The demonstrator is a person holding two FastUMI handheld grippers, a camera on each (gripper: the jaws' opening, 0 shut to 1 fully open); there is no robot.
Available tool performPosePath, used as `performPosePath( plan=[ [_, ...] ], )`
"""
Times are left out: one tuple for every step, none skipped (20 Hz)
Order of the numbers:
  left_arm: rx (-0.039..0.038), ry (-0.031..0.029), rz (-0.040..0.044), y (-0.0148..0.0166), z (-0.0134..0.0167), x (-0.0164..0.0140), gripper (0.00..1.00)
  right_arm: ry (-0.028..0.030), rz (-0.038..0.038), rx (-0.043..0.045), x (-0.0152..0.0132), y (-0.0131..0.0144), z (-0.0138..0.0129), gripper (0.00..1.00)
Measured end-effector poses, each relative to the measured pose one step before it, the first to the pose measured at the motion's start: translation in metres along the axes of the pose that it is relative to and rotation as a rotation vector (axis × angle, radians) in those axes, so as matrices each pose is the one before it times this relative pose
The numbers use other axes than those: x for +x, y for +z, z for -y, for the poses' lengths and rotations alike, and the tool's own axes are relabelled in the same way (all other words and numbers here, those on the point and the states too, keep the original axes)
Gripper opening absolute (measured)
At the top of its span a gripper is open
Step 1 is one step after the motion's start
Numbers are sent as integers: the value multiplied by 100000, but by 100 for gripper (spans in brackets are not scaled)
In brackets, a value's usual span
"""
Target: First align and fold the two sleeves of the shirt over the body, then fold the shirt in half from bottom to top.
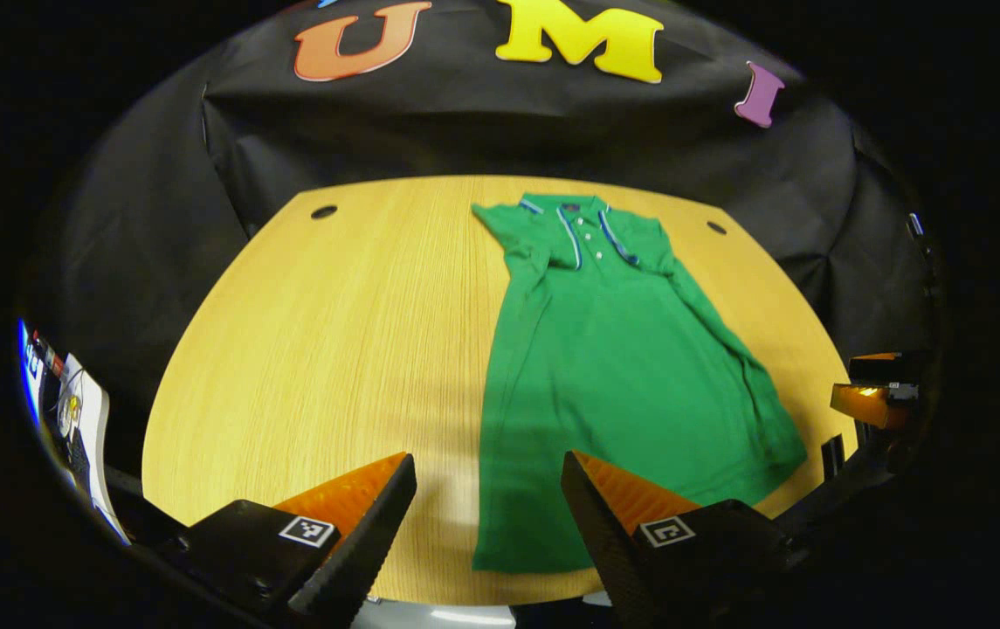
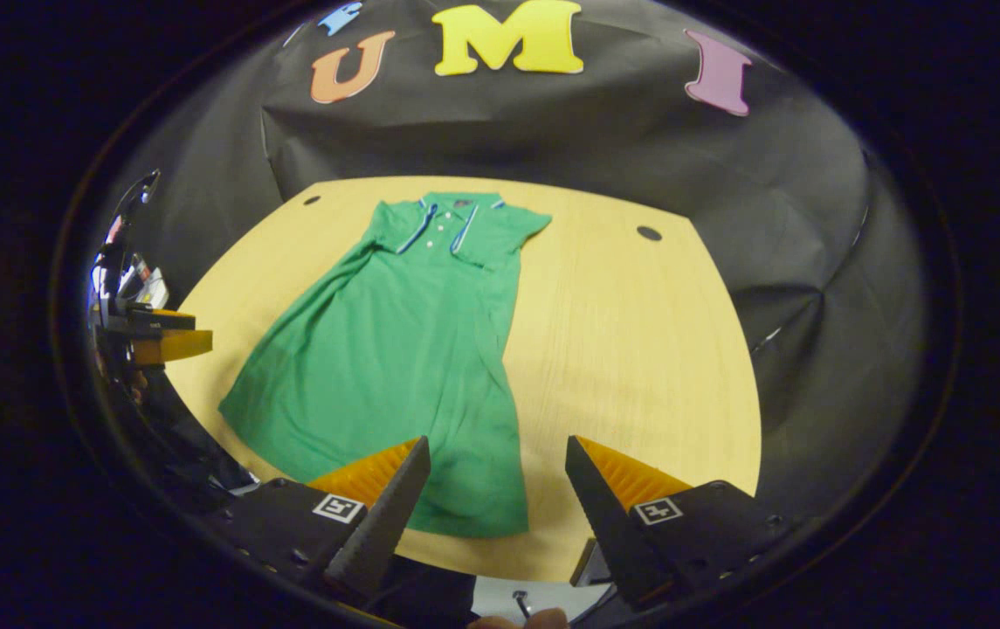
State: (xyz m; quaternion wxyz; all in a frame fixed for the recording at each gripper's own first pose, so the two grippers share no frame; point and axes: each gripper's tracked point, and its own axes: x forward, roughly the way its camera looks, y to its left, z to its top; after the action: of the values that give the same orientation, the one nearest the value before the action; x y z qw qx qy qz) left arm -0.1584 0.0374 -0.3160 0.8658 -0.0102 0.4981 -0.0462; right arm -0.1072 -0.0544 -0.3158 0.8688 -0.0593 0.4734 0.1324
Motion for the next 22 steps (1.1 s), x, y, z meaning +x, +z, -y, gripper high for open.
performPosePath(
  plan=[
    [-757,-1352,-4195,-1047,368,435,100,418,-3647,990,560,-1119,125,96],
    [-632,-806,-3679,-1258,274,400,100,731,-3829,1346,401,-1164,69,96],
    [-737,-625,-4043,-1077,113,371,100,452,-3624,919,740,-789,23,96],
    [-1104,-181,-4363,-1408,-103,282,100,-308,-3307,285,685,-889,86,96],
    [-1181,-210,-4161,-1027,-91,264,100,-936,-3341,66,436,-844,245,96],
    [-1147,-127,-3487,-953,-183,279,100,-460,-3500,333,232,-1080,420,96],
    [-1141,465,-2600,-477,-266,320,100,-443,-3178,1096,296,-726,310,96],
    [-1096,569,-1525,-314,-305,229,100,155,-2426,1627,561,-357,-162,96],
    [-991,83,-945,-12,-98,190,100,-183,-2124,1474,304,-171,37,96],
    [-638,-91,-547,3,9,188,100,155,-1595,840,449,-298,-12,96],
    [-192,60,-704,84,33,170,100,-220,-1302,131,312,-113,138,96],
    [500,104,-534,51,92,286,100,-167,-813,-113,170,-64,15,96],
    [688,420,-686,164,0,266,100,-340,-791,-308,218,143,-41,96],
    [280,398,-972,-58,-12,235,100,-384,-652,-403,180,117,-78,96],
    [-200,40,-629,78,128,218,100,-448,-361,-410,125,221,11,96],
    [-438,-140,-668,-27,155,271,100,-332,-593,-296,306,53,-127,96],
    [-547,835,-1019,4,-3,201,100,-476,-880,-311,224,172,9,96],
    [284,1430,-72,19,-142,94,100,-364,-803,-166,301,54,-42,96],
    [225,776,-491,17,-45,5,100,-169,-980,-96,175,9,9,96],
    [211,1339,-584,-129,-66,137,100,765,-321,771,-16,31,-178,96],
    [586,1528,-533,-46,9,15,100,24,12,343,111,95,9,94],
    [852,807,-388,14,77,52,100,124,-676,-578,-57,-88,12,95]
  ],
)
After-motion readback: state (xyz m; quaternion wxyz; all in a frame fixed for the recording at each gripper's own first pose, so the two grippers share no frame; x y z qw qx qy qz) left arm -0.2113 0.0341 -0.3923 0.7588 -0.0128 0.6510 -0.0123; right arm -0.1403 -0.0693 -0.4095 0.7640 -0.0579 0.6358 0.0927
